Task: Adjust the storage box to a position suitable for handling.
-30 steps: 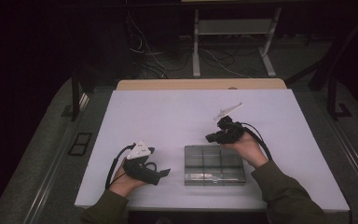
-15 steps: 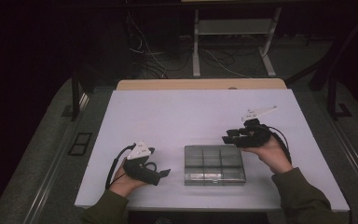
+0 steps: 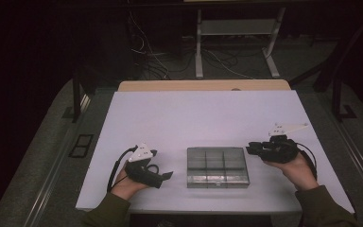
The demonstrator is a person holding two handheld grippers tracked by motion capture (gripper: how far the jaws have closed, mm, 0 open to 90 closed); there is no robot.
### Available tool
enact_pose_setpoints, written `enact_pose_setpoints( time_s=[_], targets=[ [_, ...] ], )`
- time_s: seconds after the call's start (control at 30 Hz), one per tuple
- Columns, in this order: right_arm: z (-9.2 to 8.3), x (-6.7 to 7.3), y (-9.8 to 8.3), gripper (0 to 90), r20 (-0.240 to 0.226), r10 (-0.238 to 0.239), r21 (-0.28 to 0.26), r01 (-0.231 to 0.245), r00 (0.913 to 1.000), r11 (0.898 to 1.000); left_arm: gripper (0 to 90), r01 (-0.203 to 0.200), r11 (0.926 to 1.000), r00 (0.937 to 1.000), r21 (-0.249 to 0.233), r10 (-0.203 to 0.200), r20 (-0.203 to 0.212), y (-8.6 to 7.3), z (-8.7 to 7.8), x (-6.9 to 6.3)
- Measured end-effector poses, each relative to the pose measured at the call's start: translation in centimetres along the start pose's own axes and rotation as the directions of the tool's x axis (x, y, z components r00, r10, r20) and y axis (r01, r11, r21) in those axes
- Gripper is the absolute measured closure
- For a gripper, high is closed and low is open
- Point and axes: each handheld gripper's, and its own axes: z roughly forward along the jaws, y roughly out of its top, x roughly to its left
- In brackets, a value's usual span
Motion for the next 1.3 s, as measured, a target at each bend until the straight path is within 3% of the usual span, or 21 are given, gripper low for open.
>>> enact_pose_setpoints(
  time_s=[0.3, 0.57, 0.8, 1.3],
  targets=[
    [-0.3, 0.4, -2.4, 89.0, -0.013, 0.015, 0.038, -0.014, 0.9998, 0.999, 0.0, 0.004, 1.0, 1.0, -0.002, -0.004, 0.005, 0.0, 0.0, -0.1],
    [0.5, 1.1, -4.1, 89.2, -0.046, 0.034, 0.077, -0.031, 0.9983, 0.997, 0.0, 0.004, 1.0, 1.0, -0.005, -0.004, 0.004, -0.1, 0.0, -0.1],
    [1.6, 1.9, -4.2, 89.3, -0.071, 0.0, 0.119, 0.009, 0.9975, 0.993, 0.0, 0.003, 1.0, 1.0, -0.006, -0.003, 0.004, -0.1, 0.0, -0.2],
    [2.5, 2.5, -3.8, 89.3, -0.075, -0.018, 0.122, 0.027, 0.997, 0.992, 0.0, 0.002, 1.0, 1.0, -0.007, -0.002, 0.004, -0.1, 0.0, -0.2]
  ],
)
